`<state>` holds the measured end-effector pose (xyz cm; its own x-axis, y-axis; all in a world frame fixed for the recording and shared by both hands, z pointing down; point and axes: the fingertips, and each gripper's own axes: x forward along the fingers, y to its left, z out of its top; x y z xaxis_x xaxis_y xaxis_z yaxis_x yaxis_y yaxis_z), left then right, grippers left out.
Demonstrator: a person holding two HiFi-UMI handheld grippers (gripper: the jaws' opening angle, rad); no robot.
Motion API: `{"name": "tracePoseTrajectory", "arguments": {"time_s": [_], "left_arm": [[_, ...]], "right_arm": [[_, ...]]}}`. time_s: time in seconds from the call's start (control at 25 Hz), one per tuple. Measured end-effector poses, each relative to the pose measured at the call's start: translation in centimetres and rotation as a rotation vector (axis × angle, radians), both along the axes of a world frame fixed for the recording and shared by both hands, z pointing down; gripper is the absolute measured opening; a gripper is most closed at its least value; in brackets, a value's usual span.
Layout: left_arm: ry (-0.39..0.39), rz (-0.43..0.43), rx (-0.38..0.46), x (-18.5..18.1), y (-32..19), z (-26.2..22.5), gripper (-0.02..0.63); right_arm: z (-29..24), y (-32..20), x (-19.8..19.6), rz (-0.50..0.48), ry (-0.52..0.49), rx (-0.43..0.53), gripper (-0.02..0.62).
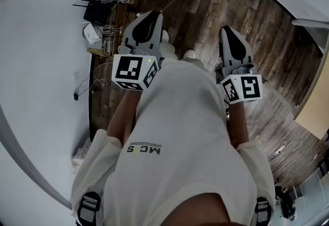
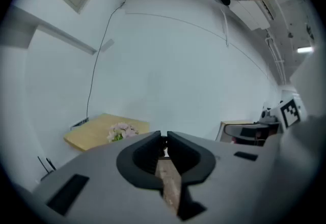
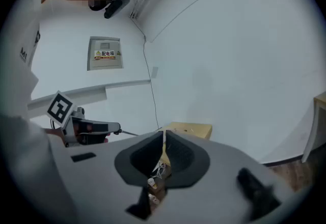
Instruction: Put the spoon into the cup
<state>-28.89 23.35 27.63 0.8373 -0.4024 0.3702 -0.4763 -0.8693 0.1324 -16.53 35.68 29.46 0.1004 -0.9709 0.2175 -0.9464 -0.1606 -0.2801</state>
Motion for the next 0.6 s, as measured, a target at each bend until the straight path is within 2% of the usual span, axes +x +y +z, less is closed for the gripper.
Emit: {"name": "tracePoseTrajectory", "arguments": {"time_s": [0.16,0.4,0.6], "left_arm": [[0.012,0.000,-0.082,-0.3,4.3,0.9,0.048],[0.018,0.020,-0.037,0.3,6.3,-0.2,0.048],[0.015,0.025,-0.020,1.3,6.8,-0.4,0.048]], "right_arm": [[0.7,2.1,0.3,0.040,-0.032,-0.036,0.038],[0.6,5.2,0.8,0.053,-0.001,-0.040,0.038],[0.2,6.8,2.3,0.091,-0.015,0.012,0.038]]}}
